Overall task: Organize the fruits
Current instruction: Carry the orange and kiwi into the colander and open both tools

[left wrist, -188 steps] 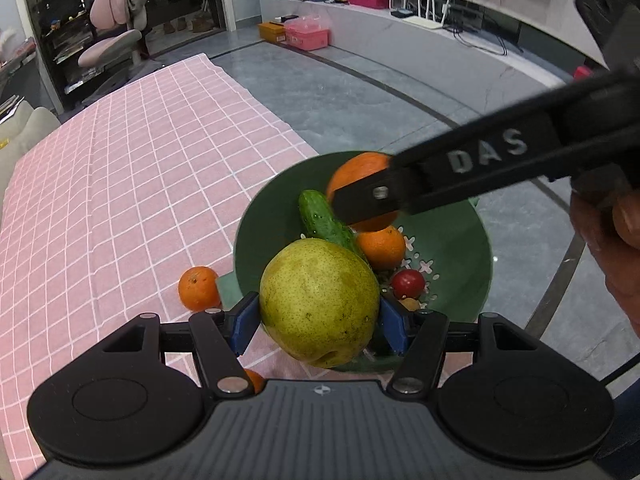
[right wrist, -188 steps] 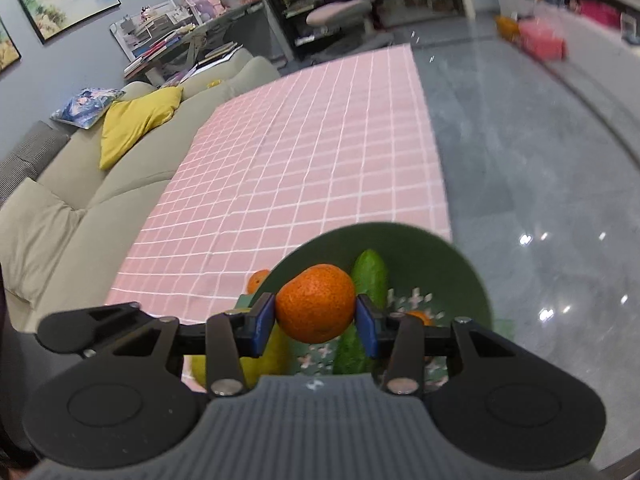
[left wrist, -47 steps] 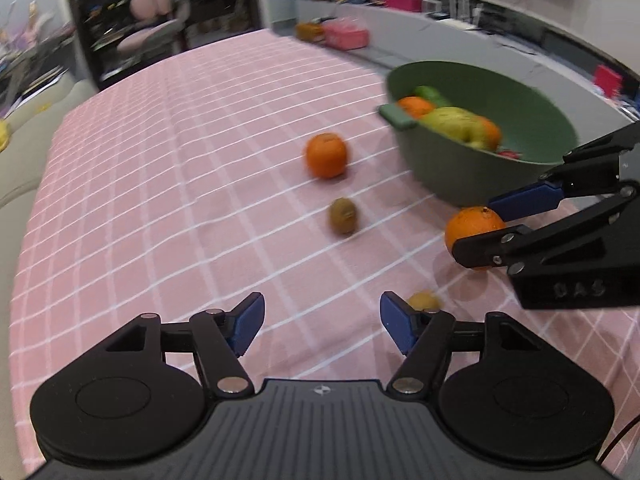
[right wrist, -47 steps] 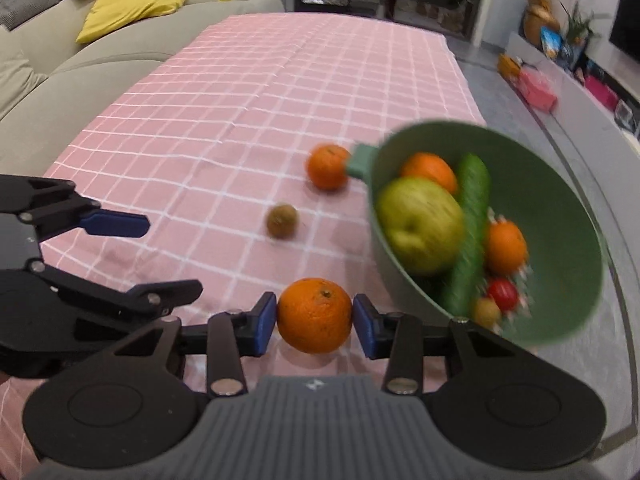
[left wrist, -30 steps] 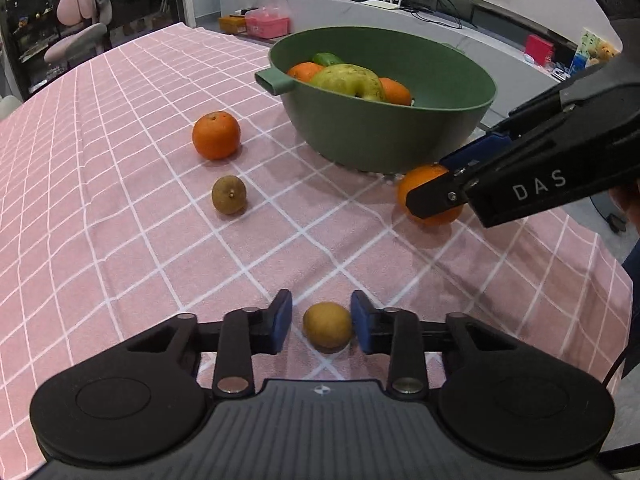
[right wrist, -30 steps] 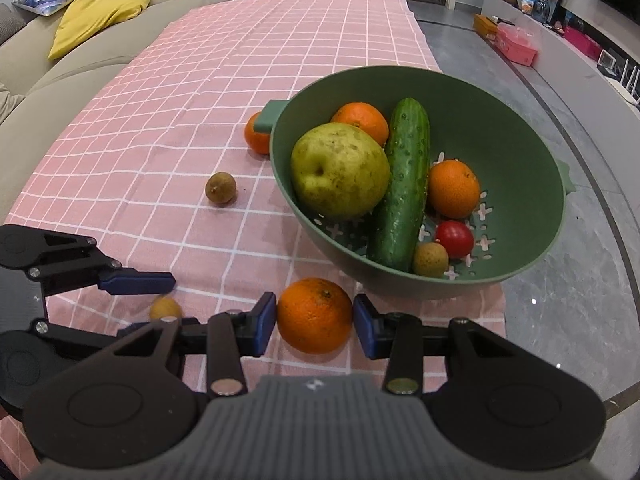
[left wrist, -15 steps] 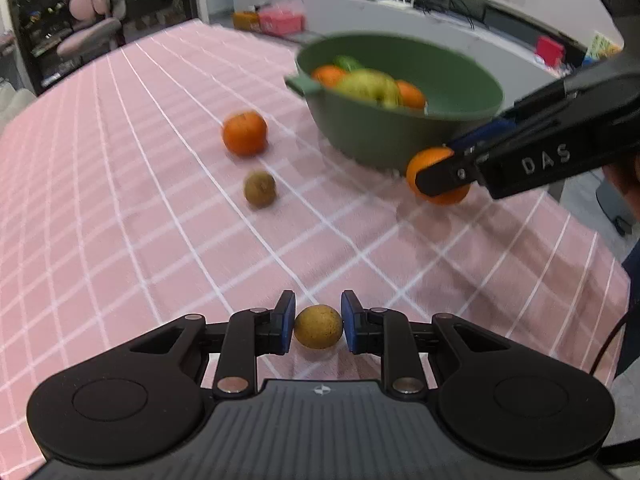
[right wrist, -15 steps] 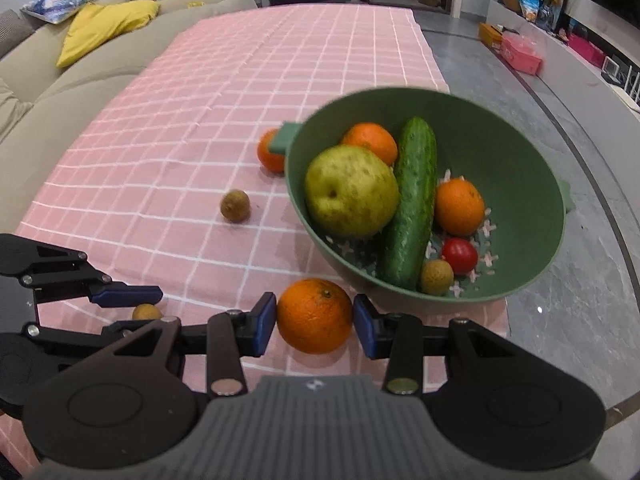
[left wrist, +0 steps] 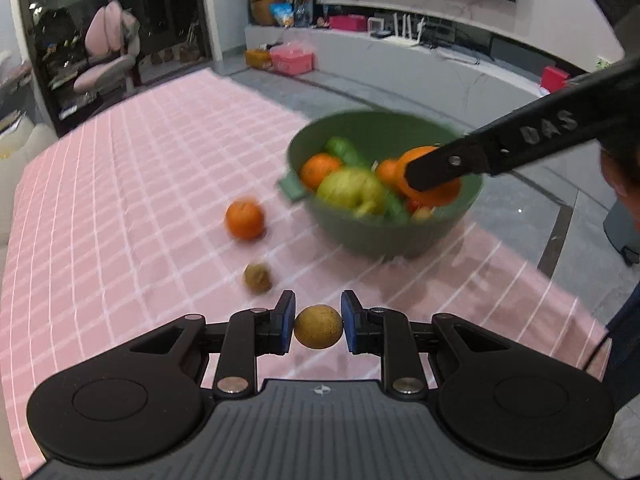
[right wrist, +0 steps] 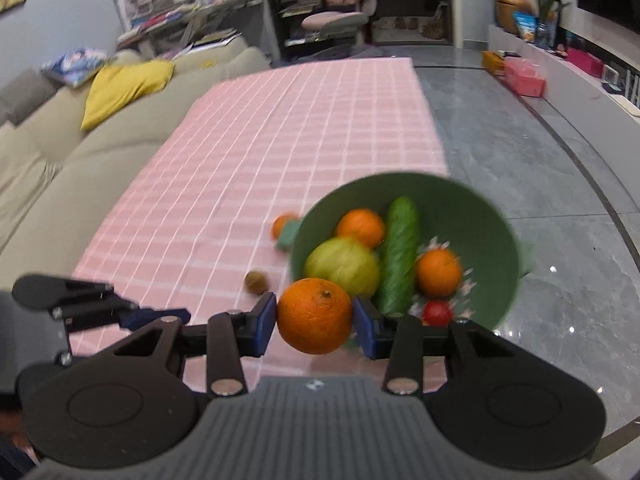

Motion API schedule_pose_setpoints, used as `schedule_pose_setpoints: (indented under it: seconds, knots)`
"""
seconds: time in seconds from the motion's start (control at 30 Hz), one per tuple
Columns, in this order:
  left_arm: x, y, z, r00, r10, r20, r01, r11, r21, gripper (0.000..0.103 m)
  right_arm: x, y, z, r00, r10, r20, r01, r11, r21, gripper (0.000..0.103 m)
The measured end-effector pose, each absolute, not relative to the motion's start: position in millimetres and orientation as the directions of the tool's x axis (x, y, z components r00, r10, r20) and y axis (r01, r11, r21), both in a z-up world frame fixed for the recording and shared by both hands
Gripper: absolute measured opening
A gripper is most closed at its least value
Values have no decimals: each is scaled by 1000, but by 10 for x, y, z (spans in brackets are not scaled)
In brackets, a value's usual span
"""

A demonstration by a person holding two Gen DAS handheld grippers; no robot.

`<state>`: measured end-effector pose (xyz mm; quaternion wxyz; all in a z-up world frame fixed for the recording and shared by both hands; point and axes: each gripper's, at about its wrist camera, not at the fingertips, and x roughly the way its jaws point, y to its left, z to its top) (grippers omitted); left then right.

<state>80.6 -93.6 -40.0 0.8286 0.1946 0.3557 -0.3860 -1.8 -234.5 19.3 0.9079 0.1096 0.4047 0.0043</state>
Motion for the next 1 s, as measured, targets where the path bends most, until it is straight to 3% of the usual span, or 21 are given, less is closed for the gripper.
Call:
schedule_pose_setpoints:
  seconds: [0.3,0.63,1.0]
  knots:
    - [808,-1822,-167,472,-546,-692,799,596,74,27,186,-3200,446,662,177,-729,97,943,318,39]
    - [832,-2497,-426,462,-481,-745,780,621,83,27,498,-3468,258,581,181,-793,81,957,278,39]
    - [915,-2541,-626,415,-449,-791,748,664,15,27,650,-3387,-54,474,162,-866,35,979,202,39]
